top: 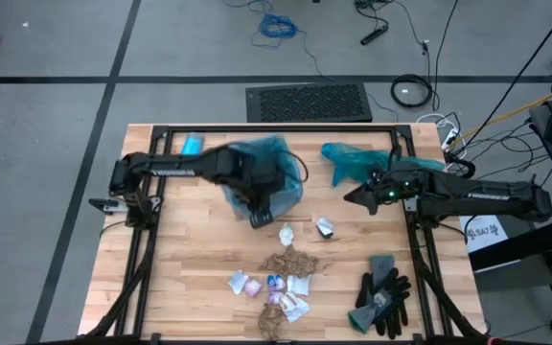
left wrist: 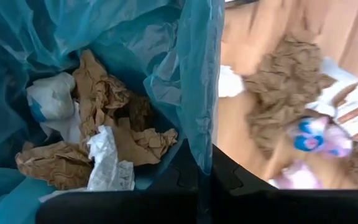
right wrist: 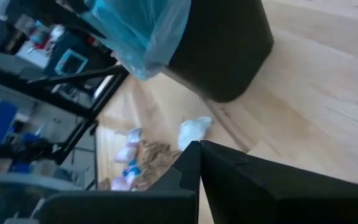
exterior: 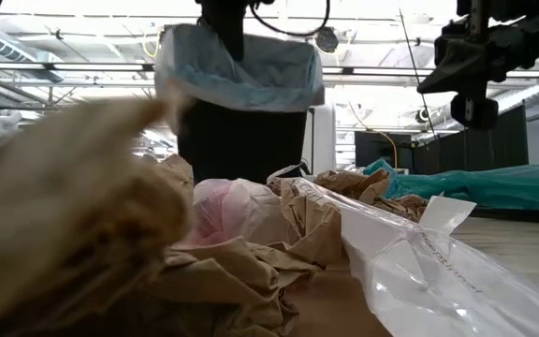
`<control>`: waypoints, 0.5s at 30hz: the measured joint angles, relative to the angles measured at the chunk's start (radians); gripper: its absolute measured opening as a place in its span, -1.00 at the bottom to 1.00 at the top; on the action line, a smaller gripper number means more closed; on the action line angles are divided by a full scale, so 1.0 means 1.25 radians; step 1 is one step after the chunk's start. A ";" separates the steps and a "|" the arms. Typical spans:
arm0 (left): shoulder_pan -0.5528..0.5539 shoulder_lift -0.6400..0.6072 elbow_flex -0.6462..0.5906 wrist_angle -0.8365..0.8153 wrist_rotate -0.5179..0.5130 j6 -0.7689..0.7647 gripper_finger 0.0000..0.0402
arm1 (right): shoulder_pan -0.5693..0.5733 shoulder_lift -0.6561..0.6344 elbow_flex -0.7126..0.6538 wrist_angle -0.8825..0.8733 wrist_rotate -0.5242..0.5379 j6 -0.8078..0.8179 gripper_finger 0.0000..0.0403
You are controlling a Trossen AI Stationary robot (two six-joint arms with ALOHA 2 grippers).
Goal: Place trash/remove bag and relplace
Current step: Move the trash bin to the center
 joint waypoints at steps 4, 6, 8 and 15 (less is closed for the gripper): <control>-0.048 0.000 0.000 0.029 -0.024 -0.096 -0.99 | 0.000 -0.019 0.000 -0.010 -0.030 -0.015 -1.00; -0.063 0.000 0.000 0.044 -0.037 -0.123 -0.99 | 0.000 -0.024 0.000 -0.016 -0.049 -0.023 -1.00; -0.073 0.000 0.000 0.063 -0.038 -0.139 -0.94 | 0.000 -0.026 0.000 -0.024 -0.071 -0.028 -1.00; -0.075 0.000 0.000 0.109 -0.038 -0.182 -0.60 | 0.000 -0.026 0.000 -0.040 -0.114 -0.036 -1.00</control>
